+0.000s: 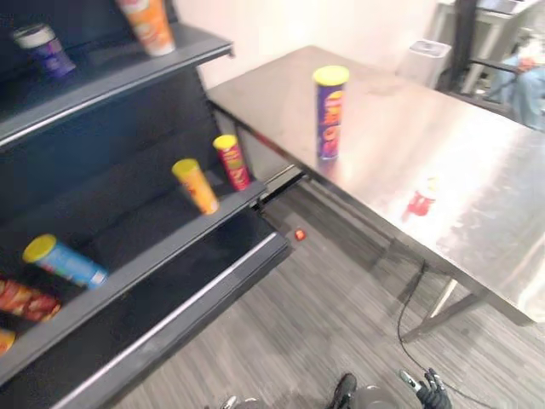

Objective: Put the gum and the chips on the shelf.

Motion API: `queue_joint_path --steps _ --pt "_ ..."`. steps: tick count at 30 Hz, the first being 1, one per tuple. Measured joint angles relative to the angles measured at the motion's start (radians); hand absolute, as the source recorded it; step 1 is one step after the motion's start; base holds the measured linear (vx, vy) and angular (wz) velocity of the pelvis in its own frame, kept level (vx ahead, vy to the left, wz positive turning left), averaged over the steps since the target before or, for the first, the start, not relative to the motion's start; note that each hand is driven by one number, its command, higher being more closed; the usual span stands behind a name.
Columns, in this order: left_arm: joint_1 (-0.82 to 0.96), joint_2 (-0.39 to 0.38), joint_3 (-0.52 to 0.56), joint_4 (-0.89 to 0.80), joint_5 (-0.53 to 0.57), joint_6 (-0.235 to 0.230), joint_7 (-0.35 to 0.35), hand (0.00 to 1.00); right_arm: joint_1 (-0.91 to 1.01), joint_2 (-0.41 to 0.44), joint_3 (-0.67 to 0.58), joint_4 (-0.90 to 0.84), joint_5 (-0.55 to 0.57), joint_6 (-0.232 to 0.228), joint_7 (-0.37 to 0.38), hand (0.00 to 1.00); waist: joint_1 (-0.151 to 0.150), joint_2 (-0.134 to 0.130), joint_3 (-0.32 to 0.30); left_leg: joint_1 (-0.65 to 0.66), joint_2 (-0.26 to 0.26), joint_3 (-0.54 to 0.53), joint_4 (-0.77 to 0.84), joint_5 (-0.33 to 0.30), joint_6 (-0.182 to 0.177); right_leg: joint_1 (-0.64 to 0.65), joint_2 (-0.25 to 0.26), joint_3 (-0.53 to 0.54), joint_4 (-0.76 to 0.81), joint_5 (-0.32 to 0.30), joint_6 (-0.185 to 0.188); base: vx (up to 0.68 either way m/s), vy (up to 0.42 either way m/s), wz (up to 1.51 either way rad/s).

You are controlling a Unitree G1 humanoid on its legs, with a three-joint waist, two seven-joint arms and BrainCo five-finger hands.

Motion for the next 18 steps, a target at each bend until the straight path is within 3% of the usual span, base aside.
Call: queue_joint_path --steps 1,2,4,5,8,9,10,11,12,13,15,17,18 --pt "0.0 -0.003 0.006 -0.002 -0.004 0.003 0.001 0.0 -0.005 -0.002 -0.008 0.023 -0.002 0.002 0.002 0.0 0.01 -0.002 0.001 -0.003 -0.007 0.029 -0.037 -0.065 0.036 0.011 -0.001 0.064 -0.001 0.0 0.0 0.12 0.096 -1.22" --pt "0.0 -0.005 0.006 -0.004 -0.007 0.003 0.001 0.0 -0.004 -0.006 -0.009 0.032 -0.001 0.009 0.007 0.0 0.017 -0.003 0.0 -0.003 -0.014 0.035 -0.073 -0.084 0.055 0.014 -0.003 0.098 -0.003 0.0 0.0 0.13 0.111 -1.28" --pt "0.002 -0.006 0.006 -0.004 -0.042 0.004 0.002 0.0 -0.005 -0.01 -0.02 0.049 0.002 0.043 0.033 0.0 0.018 -0.005 -0.002 -0.016 -0.037 0.017 -0.27 -0.09 0.072 0.016 -0.025 0.153 -0.006 0.002 0.003 0.17 0.197 -1.24" --pt "0.002 -0.003 0.007 -0.002 -0.041 0.006 0.002 0.0 0.0 -0.008 -0.038 0.06 0.002 0.053 0.049 0.0 0.014 -0.007 -0.003 -0.023 -0.056 -0.034 -0.417 -0.081 0.082 0.01 -0.043 0.169 -0.009 0.019 0.03 0.18 0.247 -1.03" --pt "-0.001 -0.007 0.017 0.008 -0.034 0.007 0.005 0.0 0.042 -0.008 -0.049 0.074 0.016 0.073 0.048 0.0 0.011 -0.004 -0.005 -0.029 -0.109 -0.221 -0.701 -0.018 0.086 0.012 -0.073 0.244 -0.028 0.05 0.086 0.2 0.329 -0.95" --pt "-0.001 -0.009 0.021 0.009 -0.033 0.006 0.005 0.0 0.049 -0.009 -0.049 0.075 0.026 0.077 0.048 0.0 0.011 0.0 -0.007 -0.035 -0.12 -0.255 -0.731 -0.005 0.085 0.011 -0.076 0.261 -0.034 0.055 0.101 0.28 0.464 -0.85" --pt "-0.001 -0.022 0.024 0.022 -0.034 0.002 0.005 0.0 0.061 -0.015 -0.049 0.076 0.036 0.077 0.046 0.0 0.012 0.021 -0.018 -0.039 -0.129 -0.316 -0.786 0.02 0.083 0.01 -0.073 0.3 -0.044 0.069 0.139 0.24 0.411 -0.94" --pt "0.003 -0.042 0.027 0.037 -0.037 -0.006 0.004 0.0 0.065 -0.035 -0.055 0.084 0.04 0.077 0.043 0.0 0.016 0.06 -0.027 -0.036 -0.134 -0.37 -0.802 0.067 0.025 0.012 -0.062 0.336 -0.046 0.08 0.18 0.25 0.432 -0.97" --pt "0.003 -0.026 0.032 0.045 -0.039 -0.009 0.004 0.0 0.046 -0.019 -0.056 0.109 0.042 0.081 0.035 0.0 0.017 0.033 -0.032 -0.022 -0.166 -0.348 -0.783 0.054 0.036 0.016 -0.09 0.367 -0.048 0.086 0.191 0.25 0.396 -0.7" --pt "0.005 0.004 0.016 0.04 -0.038 -0.011 0.003 0.0 0.051 0.004 -0.05 0.103 0.041 0.077 0.032 0.0 0.006 -0.011 -0.047 -0.01 -0.21 -0.326 -0.785 0.035 0.058 0.013 -0.13 0.366 -0.045 0.093 0.203 0.25 0.357 -0.5" --pt "-0.005 0.038 -0.005 0.035 -0.03 -0.012 0.0 0.0 0.046 0.038 -0.056 0.103 0.041 0.064 0.009 0.0 0.013 -0.055 -0.056 0.021 -0.274 -0.273 -0.788 0.004 0.093 0.014 -0.192 0.381 -0.041 0.102 0.225 0.18 0.304 -0.47" --pt "-0.007 0.044 -0.03 0.036 -0.021 -0.009 -0.001 0.0 0.046 0.049 -0.078 0.101 0.042 0.045 -0.005 0.0 0.008 -0.054 -0.062 0.041 -0.303 -0.246 -0.789 -0.02 0.117 0.011 -0.216 0.385 -0.034 0.129 0.248 0.11 0.253 -0.37" --pt "-0.007 0.043 -0.045 0.036 -0.021 -0.008 -0.001 0.0 0.047 0.051 -0.087 0.099 0.045 0.03 -0.017 0.0 0.006 -0.045 -0.063 0.056 -0.304 -0.226 -0.791 -0.03 0.122 0.01 -0.216 0.379 -0.032 0.151 0.235 0.13 0.228 -0.44"
